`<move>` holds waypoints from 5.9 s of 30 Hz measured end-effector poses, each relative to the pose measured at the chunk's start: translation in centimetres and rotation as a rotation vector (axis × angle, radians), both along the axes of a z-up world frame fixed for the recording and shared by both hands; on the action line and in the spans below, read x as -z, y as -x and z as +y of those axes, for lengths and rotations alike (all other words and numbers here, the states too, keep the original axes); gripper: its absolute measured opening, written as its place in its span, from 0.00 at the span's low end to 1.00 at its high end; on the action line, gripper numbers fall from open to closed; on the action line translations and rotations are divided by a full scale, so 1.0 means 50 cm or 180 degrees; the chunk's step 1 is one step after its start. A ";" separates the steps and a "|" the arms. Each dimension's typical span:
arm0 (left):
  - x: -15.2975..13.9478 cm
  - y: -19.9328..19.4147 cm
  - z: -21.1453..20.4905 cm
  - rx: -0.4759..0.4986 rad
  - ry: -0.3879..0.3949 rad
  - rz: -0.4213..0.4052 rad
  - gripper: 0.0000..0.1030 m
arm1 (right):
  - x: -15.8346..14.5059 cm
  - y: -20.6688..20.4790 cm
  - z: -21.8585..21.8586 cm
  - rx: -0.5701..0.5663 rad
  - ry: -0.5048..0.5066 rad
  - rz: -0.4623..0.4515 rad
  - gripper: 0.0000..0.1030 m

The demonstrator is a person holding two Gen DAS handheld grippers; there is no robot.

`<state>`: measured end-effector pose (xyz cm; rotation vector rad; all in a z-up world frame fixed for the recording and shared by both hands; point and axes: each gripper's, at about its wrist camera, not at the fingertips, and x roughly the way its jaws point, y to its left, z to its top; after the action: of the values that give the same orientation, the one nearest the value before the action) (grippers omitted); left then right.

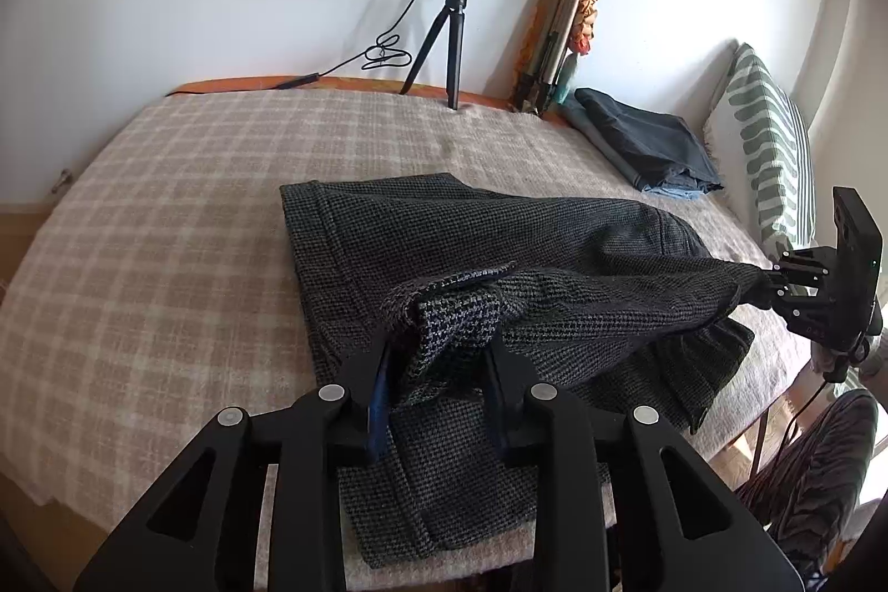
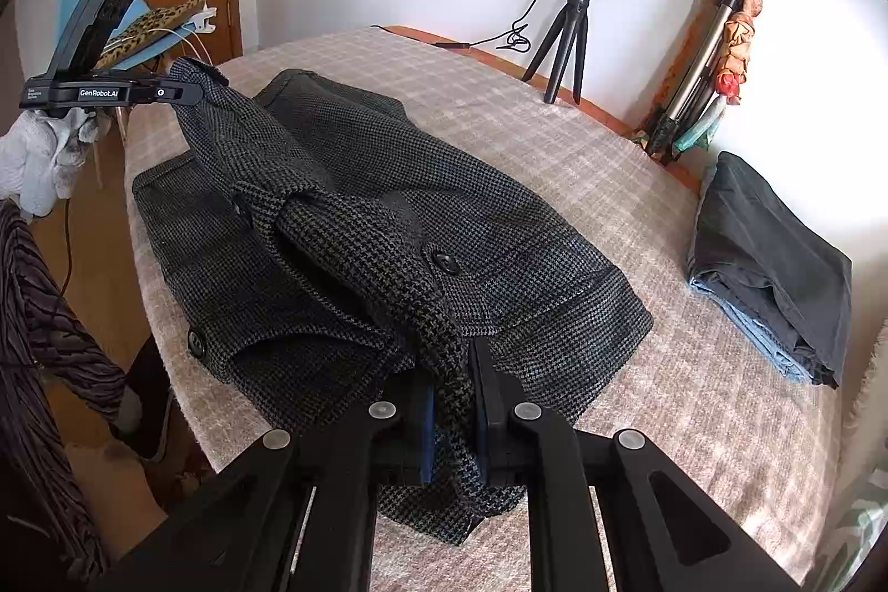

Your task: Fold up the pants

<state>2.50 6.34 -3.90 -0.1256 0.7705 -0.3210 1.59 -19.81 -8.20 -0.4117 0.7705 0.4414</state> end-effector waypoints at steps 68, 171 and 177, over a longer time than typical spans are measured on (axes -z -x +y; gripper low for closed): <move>0.002 -0.032 -0.203 0.0855 -0.0443 0.0086 0.43 | 0.006 -0.112 -0.059 0.1222 -0.1164 0.0371 0.60; -0.114 -0.025 0.125 -0.0615 -0.0057 -0.0338 0.44 | -0.064 -0.154 0.404 -0.0687 -0.1653 0.0805 0.56; -0.069 -0.024 -0.002 0.0052 -0.0221 -0.0173 0.44 | -0.077 -0.217 0.251 0.0011 -0.1607 0.0518 0.52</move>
<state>3.69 6.24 -0.43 -0.0451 0.7281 -0.3118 12.42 -7.25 -4.37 0.0983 0.7851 0.6505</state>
